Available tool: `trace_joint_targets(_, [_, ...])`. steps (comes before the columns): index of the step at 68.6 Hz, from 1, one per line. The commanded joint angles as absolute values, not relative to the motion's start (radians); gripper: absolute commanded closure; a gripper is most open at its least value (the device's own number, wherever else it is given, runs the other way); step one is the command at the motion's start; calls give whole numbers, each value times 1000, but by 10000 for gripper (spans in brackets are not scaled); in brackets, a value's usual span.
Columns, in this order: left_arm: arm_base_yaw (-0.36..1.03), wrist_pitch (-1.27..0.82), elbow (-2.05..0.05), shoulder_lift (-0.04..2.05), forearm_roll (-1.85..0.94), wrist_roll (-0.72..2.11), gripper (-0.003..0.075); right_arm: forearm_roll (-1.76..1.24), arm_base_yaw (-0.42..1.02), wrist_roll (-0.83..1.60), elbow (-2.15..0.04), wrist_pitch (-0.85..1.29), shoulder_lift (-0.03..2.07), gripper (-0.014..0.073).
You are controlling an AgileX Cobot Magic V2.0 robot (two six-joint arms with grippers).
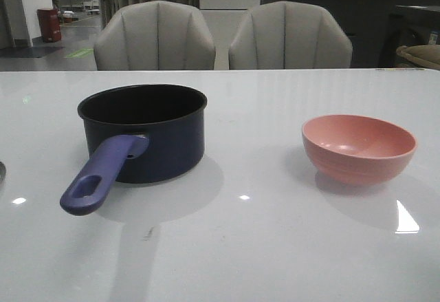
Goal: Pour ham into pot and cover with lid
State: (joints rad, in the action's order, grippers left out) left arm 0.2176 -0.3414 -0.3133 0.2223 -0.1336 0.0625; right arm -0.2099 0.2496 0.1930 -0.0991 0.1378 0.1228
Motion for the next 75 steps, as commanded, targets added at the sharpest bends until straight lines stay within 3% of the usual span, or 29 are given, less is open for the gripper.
trace_joint_targets(1, [226,-276,-343,231,-145,66,82,-214,252,196,-125,88,130,445])
trace_joint_targets(12, [224,-318,-402,257,-143,66,81,-214,252,196,-125,89,130,444])
trace_joint_targets(25, [215,-461,-565,443,-113,57,80,-214,252,196,-125,89,130,444])
trace_joint_targets(40, [98,-569,-726,734,-41,-16,82,-214,252,196,-125,89,130,444])
trace_joint_targets(55, [-46,-645,-855,997,-137,-16,82,-214,252,196,-125,89,130,444])
trace_joint_targets(75, [-141,-717,-968,1288,-146,-16,82,-214,252,196,-125,89,130,444])
